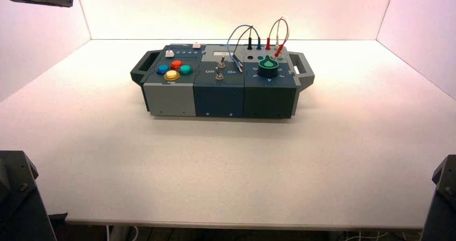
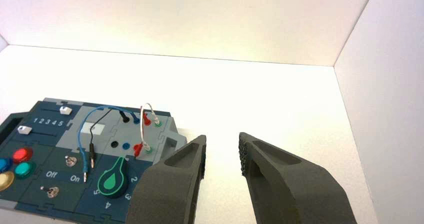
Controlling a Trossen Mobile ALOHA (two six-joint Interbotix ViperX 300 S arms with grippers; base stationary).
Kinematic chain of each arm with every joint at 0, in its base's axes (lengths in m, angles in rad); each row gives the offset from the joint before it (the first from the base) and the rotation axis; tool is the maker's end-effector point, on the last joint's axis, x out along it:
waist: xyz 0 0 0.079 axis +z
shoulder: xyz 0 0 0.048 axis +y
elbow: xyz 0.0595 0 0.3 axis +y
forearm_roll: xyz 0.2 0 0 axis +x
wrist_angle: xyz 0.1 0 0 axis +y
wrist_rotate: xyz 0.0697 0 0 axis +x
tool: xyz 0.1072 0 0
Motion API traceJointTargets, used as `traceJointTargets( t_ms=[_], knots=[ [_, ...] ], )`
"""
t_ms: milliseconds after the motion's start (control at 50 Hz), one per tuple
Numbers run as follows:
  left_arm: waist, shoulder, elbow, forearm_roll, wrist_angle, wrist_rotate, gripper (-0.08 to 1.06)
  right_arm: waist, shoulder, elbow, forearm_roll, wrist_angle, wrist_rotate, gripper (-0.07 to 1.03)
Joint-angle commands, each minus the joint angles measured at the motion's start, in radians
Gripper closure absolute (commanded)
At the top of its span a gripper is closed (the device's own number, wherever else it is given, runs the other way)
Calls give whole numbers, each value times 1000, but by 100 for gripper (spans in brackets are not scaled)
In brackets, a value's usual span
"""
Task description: Insert the red wire.
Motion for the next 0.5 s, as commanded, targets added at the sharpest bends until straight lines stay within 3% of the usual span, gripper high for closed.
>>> traceJointTargets(
  t_ms=[20, 260, 500],
  knots=[
    [-3, 2, -25, -3, -6, 3, 101, -5, 2, -17, 6, -8, 5, 59],
    [-3, 6, -26, -3, -6, 3, 101, -5, 2, -21, 8, 12, 5, 59],
    [-3, 8, -28, -2, -6, 3, 101, 6, 34, -72, 61, 118, -3, 59]
  ],
)
